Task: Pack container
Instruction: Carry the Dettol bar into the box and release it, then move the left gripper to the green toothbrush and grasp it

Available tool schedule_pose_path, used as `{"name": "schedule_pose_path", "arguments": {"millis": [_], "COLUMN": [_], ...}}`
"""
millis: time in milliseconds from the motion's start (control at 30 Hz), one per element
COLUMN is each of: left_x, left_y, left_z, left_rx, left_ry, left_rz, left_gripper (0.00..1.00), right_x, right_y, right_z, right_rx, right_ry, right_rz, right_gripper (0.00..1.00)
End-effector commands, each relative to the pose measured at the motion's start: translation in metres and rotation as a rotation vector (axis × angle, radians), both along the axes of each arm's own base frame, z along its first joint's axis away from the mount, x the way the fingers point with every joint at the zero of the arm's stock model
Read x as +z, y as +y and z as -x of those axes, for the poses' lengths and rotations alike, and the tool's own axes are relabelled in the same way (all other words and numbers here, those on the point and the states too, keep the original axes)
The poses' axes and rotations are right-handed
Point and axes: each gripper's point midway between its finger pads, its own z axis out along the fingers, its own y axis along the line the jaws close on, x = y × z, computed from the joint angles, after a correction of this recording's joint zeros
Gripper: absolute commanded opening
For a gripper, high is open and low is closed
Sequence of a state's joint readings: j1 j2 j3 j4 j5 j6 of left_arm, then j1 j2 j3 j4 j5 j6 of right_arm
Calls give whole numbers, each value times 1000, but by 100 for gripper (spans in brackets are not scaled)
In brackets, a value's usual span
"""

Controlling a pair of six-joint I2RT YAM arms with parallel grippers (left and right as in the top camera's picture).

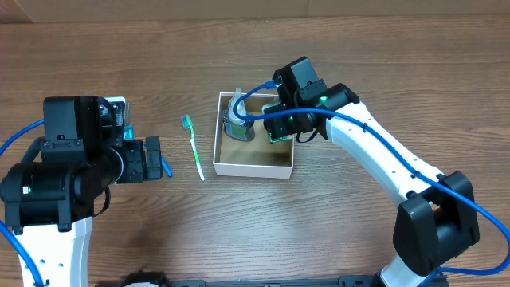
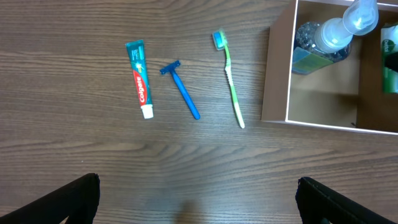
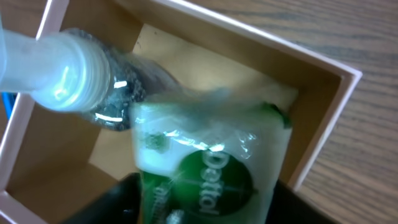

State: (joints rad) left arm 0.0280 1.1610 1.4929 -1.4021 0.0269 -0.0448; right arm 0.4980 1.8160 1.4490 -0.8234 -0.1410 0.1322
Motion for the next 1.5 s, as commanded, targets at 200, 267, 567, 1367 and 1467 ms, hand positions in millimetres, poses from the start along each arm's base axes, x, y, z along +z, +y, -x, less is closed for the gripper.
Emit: {"name": "schedule_pose_path", "arguments": {"millis": [200,267,567,1367,1467], "left_x": [7,7,18,-207,-235], "left_y": [-2,-2,-30,-77,-78], "left_z": [-1,-1,-19,-134,-130], "left_rx": [-16,-16,-97,-1,8], "left_ry": [-23,-22,-98,434,509], "left_rz": [8,9,150,151,146], "left_gripper": [100,100,100,100,100], "right_x": [55,80,178,102,102], "right_y": [-14,-38,-169,-239,-239], "right_z": [-17,-24,-4,19,19], "right_rx": [-87,-231,-827,-861,-861], "right_ry": [-114,-170,-301,30,30], "right_rz": [4,53,-30,49,49], "right_gripper": [100,100,100,100,100]}}
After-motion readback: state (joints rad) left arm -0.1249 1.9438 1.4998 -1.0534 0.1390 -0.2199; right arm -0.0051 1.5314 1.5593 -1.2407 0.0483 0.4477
